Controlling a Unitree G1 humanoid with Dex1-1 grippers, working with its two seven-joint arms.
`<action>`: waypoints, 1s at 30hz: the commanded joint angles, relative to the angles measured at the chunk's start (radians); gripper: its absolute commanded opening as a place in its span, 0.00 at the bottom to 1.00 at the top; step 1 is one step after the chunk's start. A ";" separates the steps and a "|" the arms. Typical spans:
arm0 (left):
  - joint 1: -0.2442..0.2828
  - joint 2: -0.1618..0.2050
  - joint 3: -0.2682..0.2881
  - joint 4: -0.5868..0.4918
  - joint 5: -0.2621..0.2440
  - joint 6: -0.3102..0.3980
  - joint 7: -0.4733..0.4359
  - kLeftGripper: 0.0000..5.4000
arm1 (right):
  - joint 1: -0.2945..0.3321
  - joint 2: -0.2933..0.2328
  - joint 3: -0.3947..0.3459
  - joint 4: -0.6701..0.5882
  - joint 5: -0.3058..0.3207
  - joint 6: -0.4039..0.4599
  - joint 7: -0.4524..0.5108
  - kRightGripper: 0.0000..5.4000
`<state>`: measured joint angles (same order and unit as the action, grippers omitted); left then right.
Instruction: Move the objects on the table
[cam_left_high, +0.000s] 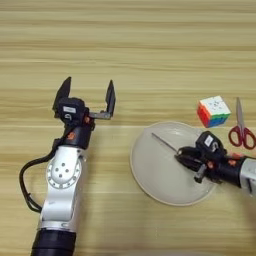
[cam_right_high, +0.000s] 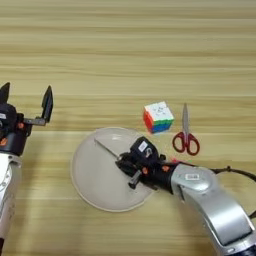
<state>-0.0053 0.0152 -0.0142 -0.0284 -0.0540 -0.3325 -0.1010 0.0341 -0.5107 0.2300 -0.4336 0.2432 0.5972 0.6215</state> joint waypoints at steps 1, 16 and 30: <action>-0.008 0.003 -0.001 -0.001 0.004 0.002 -0.002 1.00 | -0.045 -0.010 -0.073 -0.029 0.039 0.003 0.008 0.16; -0.024 -0.003 -0.006 0.013 0.008 -0.001 0.003 1.00 | -0.100 -0.100 -0.396 -0.046 0.187 -0.016 0.046 0.16; -0.026 -0.001 -0.001 0.020 0.005 -0.008 -0.001 1.00 | 0.050 -0.186 -0.526 0.100 0.167 -0.263 0.222 0.16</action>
<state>-0.0202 0.0134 -0.0148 -0.0152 -0.0507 -0.3329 -0.1001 0.0574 -0.6713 -0.2966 -0.3555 0.4237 0.3907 0.8017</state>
